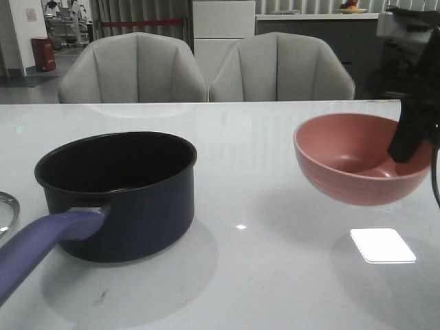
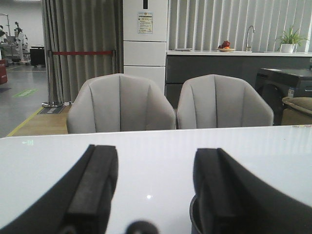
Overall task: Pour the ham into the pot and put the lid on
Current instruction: 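Return the empty bowl to its spot and release it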
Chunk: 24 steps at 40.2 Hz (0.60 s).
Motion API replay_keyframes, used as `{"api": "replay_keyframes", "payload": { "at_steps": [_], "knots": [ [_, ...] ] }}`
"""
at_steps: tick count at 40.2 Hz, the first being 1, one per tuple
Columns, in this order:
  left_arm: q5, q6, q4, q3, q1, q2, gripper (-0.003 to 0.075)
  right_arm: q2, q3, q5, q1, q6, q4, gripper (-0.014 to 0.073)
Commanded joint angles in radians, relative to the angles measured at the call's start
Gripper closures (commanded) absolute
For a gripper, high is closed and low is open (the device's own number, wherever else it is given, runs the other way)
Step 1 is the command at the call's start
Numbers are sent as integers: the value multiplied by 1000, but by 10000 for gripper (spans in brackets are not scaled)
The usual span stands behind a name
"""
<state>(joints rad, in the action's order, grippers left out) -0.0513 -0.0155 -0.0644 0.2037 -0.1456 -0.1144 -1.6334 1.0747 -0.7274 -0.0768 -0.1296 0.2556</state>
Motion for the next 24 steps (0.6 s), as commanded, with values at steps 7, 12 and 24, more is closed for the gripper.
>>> {"api": "replay_keyframes", "payload": {
  "at_steps": [7,12,24],
  "knots": [
    [71,5,-8,30,-7,-8,325,-25,27,5,11,2,-3,341],
    [71,5,-8,30,-7,-8,325,-37,41,-3,11,2,-14,181],
    [70,5,-8,30,-7,-8,325,16,104,-31,11,-44,-85,116]
  ]
}}
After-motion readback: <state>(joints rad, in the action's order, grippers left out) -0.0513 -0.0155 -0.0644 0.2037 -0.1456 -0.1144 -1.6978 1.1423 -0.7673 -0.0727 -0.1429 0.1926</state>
